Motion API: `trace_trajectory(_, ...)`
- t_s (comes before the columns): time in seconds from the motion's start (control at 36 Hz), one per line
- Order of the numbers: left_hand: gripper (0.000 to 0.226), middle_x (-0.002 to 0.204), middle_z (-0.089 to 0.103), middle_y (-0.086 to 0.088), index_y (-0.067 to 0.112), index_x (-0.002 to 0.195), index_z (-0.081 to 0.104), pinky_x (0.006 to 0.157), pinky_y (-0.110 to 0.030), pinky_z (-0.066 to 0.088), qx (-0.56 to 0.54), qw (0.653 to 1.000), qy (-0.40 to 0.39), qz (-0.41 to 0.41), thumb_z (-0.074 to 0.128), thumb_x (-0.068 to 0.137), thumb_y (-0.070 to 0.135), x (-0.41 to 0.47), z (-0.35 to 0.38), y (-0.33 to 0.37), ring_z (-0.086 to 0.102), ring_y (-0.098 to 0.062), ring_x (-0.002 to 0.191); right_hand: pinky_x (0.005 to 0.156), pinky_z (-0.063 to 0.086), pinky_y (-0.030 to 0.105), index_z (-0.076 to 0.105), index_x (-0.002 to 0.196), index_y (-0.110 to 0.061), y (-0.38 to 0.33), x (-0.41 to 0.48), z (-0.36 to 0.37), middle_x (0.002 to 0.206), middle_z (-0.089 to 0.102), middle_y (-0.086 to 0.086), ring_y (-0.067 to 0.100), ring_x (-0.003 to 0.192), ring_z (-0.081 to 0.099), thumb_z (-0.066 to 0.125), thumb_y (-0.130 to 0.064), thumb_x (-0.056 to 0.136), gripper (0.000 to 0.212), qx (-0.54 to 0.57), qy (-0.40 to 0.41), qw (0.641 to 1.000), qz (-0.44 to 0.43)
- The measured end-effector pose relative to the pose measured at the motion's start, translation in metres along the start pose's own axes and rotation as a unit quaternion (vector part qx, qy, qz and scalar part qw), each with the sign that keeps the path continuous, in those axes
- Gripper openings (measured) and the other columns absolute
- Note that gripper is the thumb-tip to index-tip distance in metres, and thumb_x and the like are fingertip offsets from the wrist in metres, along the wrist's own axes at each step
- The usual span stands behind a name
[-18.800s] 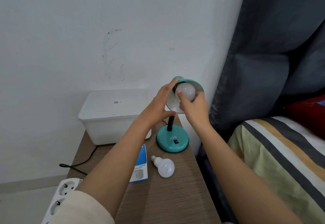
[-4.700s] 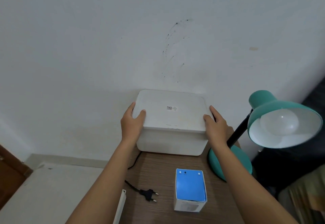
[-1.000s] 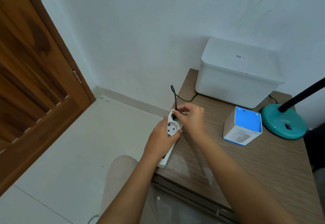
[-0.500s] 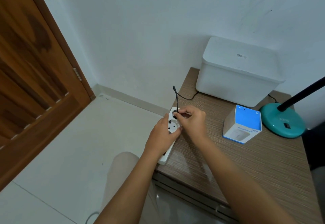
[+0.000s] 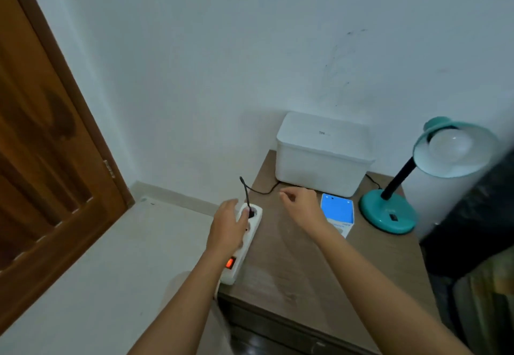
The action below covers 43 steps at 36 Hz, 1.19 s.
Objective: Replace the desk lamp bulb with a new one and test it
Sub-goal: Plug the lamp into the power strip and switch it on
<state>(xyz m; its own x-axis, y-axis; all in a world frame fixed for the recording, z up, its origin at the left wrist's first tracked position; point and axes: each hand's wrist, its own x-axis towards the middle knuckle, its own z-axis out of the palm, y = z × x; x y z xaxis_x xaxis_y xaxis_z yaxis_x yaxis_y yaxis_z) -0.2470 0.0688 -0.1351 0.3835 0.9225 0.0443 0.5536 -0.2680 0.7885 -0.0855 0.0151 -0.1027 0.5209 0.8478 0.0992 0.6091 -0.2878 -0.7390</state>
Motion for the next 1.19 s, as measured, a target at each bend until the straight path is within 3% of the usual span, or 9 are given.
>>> trace_trajectory(0.08, 0.038, 0.126, 0.053, -0.008, 0.005, 0.126, 0.051, 0.079, -0.015, 0.036, 0.008, 0.998, 0.015, 0.054, 0.045, 0.097, 0.029, 0.007, -0.002, 0.036, 0.054, -0.014, 0.106, 0.065, 0.035, 0.033, 0.064, 0.086, 0.007, 0.010, -0.006, -0.039, 0.077, 0.065, 0.024, 0.037, 0.081, 0.060, 0.048, -0.019, 0.093, 0.031, -0.029, 0.007, 1.000, 0.009)
trace_trajectory(0.17, 0.043, 0.131, 0.053, -0.011, 0.003, 0.128, 0.051, 0.096, -0.027, 0.036, 0.005, 0.996, -0.006, 0.094, 0.045, 0.097, 0.032, 0.018, 0.010, 0.077, 0.050, -0.025, 0.120, 0.085, 0.042, 0.036, 0.061, 0.103, 0.008, 0.027, -0.010, -0.078, 0.106, 0.066, 0.027, 0.037, 0.104, 0.059, 0.046, -0.022, 0.094, 0.035, -0.050, 0.014, 0.998, 0.035)
trace_trajectory(0.25, 0.043, 0.131, 0.053, -0.013, 0.002, 0.127, 0.051, 0.099, -0.029, 0.035, 0.012, 0.988, -0.052, 0.146, 0.045, 0.097, 0.032, 0.027, 0.036, 0.119, 0.048, -0.026, 0.123, 0.100, 0.040, 0.036, 0.054, 0.127, 0.000, 0.047, -0.018, -0.117, 0.131, 0.057, 0.019, 0.031, 0.122, 0.052, 0.045, -0.028, 0.095, 0.042, -0.073, 0.030, 0.994, 0.071)
trace_trajectory(0.5, 0.052, 0.142, 0.043, -0.013, 0.003, 0.136, 0.039, 0.104, -0.027, 0.028, 0.045, 0.949, -0.223, 0.218, 0.038, 0.098, 0.038, 0.021, 0.158, 0.205, 0.039, -0.023, 0.131, 0.082, 0.041, 0.031, 0.054, 0.116, -0.002, 0.146, -0.035, -0.180, 0.117, 0.061, 0.019, 0.032, 0.108, 0.057, 0.039, -0.028, 0.098, 0.035, -0.081, 0.055, 0.980, 0.171)
trace_trajectory(0.61, 0.043, 0.134, 0.049, -0.013, 0.004, 0.128, 0.046, 0.098, -0.028, 0.033, 0.049, 0.945, -0.248, 0.209, 0.039, 0.099, 0.034, 0.025, 0.215, 0.203, 0.045, -0.028, 0.126, 0.082, 0.042, 0.028, 0.054, 0.116, -0.002, 0.188, -0.037, -0.182, 0.117, 0.061, 0.020, 0.032, 0.108, 0.057, 0.042, -0.027, 0.097, 0.034, -0.065, 0.063, 0.978, 0.187)
trace_trajectory(0.69, 0.045, 0.139, 0.044, -0.013, 0.004, 0.131, 0.042, 0.104, -0.031, 0.032, 0.053, 0.951, -0.247, 0.176, 0.036, 0.099, 0.035, 0.028, 0.249, 0.183, 0.042, -0.027, 0.127, 0.099, 0.042, 0.034, 0.046, 0.128, -0.003, 0.216, -0.031, -0.172, 0.132, 0.053, 0.018, 0.032, 0.121, 0.050, 0.040, -0.032, 0.096, 0.044, -0.058, 0.054, 0.976, 0.201)
trace_trajectory(0.83, 0.058, 0.156, 0.016, -0.016, 0.002, 0.145, 0.021, 0.117, -0.031, 0.011, 0.052, 0.970, -0.206, 0.117, 0.037, 0.099, 0.033, 0.032, 0.289, 0.147, 0.015, -0.026, 0.144, 0.118, 0.019, 0.035, 0.022, 0.145, -0.003, 0.239, -0.018, -0.153, 0.155, 0.023, 0.015, 0.026, 0.143, 0.022, 0.037, -0.034, 0.098, 0.059, -0.051, 0.053, 0.974, 0.213)
trace_trajectory(1.06, 0.069, 0.158, 0.011, -0.009, 0.006, 0.148, 0.011, 0.116, -0.028, 0.003, 0.099, 0.973, -0.155, 0.138, 0.035, 0.097, 0.045, 0.043, 0.314, 0.115, 0.009, -0.021, 0.146, 0.115, 0.006, 0.025, 0.011, 0.148, -0.005, 0.248, 0.002, -0.121, 0.159, 0.004, 0.012, 0.023, 0.147, 0.008, 0.038, -0.033, 0.098, 0.063, -0.002, 0.143, 0.967, 0.211)
trace_trajectory(1.19, 0.087, 0.158, 0.010, -0.007, 0.006, 0.148, 0.006, 0.113, -0.022, -0.004, 0.111, 0.969, -0.140, 0.172, 0.011, 0.083, 0.063, 0.043, 0.316, 0.113, 0.008, -0.016, 0.146, 0.117, 0.012, 0.030, 0.010, 0.149, -0.007, 0.248, 0.005, -0.110, 0.160, 0.004, 0.008, 0.020, 0.147, 0.007, 0.037, -0.037, 0.097, 0.065, -0.027, 0.175, 0.959, 0.220)
